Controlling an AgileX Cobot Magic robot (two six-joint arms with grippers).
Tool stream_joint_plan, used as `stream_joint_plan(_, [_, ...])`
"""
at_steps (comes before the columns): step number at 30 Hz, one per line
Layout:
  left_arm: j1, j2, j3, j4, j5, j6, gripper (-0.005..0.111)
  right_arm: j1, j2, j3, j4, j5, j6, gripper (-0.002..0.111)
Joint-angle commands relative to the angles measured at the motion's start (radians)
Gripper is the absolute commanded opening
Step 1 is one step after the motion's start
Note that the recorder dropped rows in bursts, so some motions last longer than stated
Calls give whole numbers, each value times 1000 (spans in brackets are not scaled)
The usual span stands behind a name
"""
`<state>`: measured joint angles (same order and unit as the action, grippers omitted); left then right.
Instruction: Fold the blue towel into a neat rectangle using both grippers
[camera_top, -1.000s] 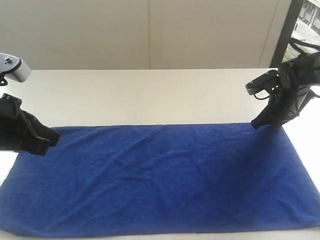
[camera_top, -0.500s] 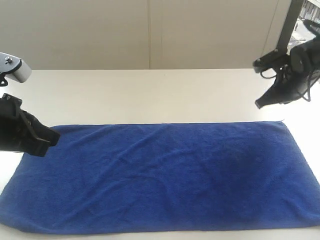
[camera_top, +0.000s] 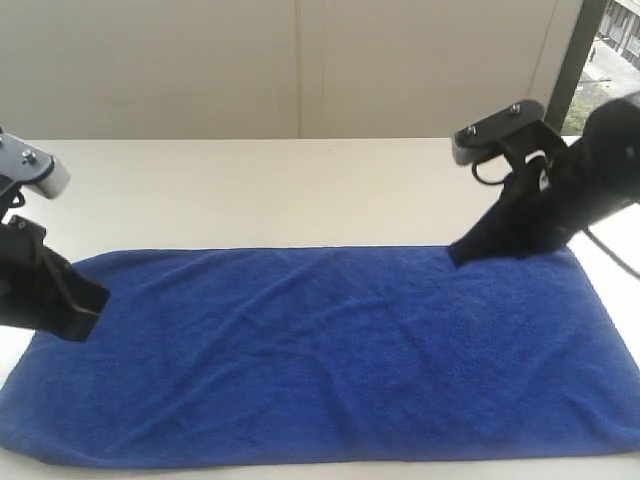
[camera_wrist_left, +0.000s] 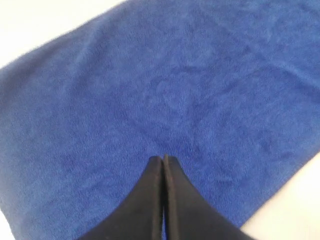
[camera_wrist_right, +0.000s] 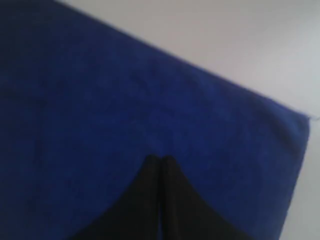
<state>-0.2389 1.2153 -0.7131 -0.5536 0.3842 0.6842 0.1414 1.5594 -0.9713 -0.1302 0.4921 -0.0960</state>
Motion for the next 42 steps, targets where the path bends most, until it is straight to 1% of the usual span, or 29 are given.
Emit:
stream_joint_plan(1, [33, 69, -25, -50, 214, -11, 0, 80, -176, 184, 64, 47, -5, 0])
stream_joint_plan(2, [42, 89, -48, -85, 325, -11, 0, 89, -202, 208, 80, 57, -5, 0])
stream_joint_plan(5, [53, 122, -102, -188, 578, 56, 0, 103, -279, 266, 86, 107, -5, 0])
stream_joint_plan(7, [53, 122, -128, -205, 657, 79, 0, 103, -319, 284, 86, 139, -5, 0])
stream_joint_plan(9, [53, 112, -147, -209, 658, 79, 0, 103, -349, 287, 86, 174, -12, 0])
stream_joint_plan(15, [53, 112, -148, -222, 558, 79, 0, 103, -364, 287, 86, 187, -16, 0])
stream_joint_plan(16, [53, 112, -148, -183, 457, 68, 0, 103, -364, 287, 86, 170, -16, 0])
stream_joint_plan(17, [53, 112, -148, -152, 392, 34, 0, 103, -364, 287, 92, 165, -14, 0])
stream_joint_plan(18, [61, 116, -148, -62, 210, -134, 0, 103, -364, 287, 115, 167, -10, 0])
stream_joint_plan(19, [68, 122, -148, -26, 141, -186, 0, 103, -364, 287, 117, 169, -5, 0])
stream_joint_plan(20, [96, 153, -149, 30, 19, -210, 0, 103, -364, 287, 146, 182, -5, 0])
stream_joint_plan(21, [112, 180, -157, 38, -6, -210, 0, 103, -362, 287, 161, 187, -5, 0])
stream_joint_plan(22, [161, 263, -204, 50, 27, -184, 0, 103, -358, 287, 161, 200, -5, 0])
stream_joint_plan(23, [198, 340, -258, 46, 104, -160, 0, 103, -356, 287, 163, 203, -5, 0])
stream_joint_plan(25, [260, 509, -415, 28, 242, -100, 0, 103, -356, 287, 204, 203, -5, 0])
stream_joint_plan(26, [269, 538, -450, 24, 244, -89, 0, 103, -356, 287, 221, 203, -5, 0])
stream_joint_plan(27, [279, 594, -531, 24, 231, -82, 0, 107, -356, 287, 259, 203, -5, 0])
stream_joint_plan(29, [287, 648, -618, 33, 217, -82, 0, 107, -356, 287, 270, 203, -5, 0])
stream_joint_plan(31, [287, 707, -691, 85, 195, -82, 0, 107, -356, 292, 270, 170, -13, 0])
stream_joint_plan(35, [287, 765, -731, 171, 109, -80, 0, 107, -347, 324, 272, 121, -12, 0])
stream_joint_plan(40, [287, 809, -730, 203, -76, -78, 0, 107, -348, 325, 320, 159, -17, 0])
stream_joint_plan(42, [285, 824, -730, 203, -45, -82, 0, 107, -350, 308, 324, 192, -61, 0])
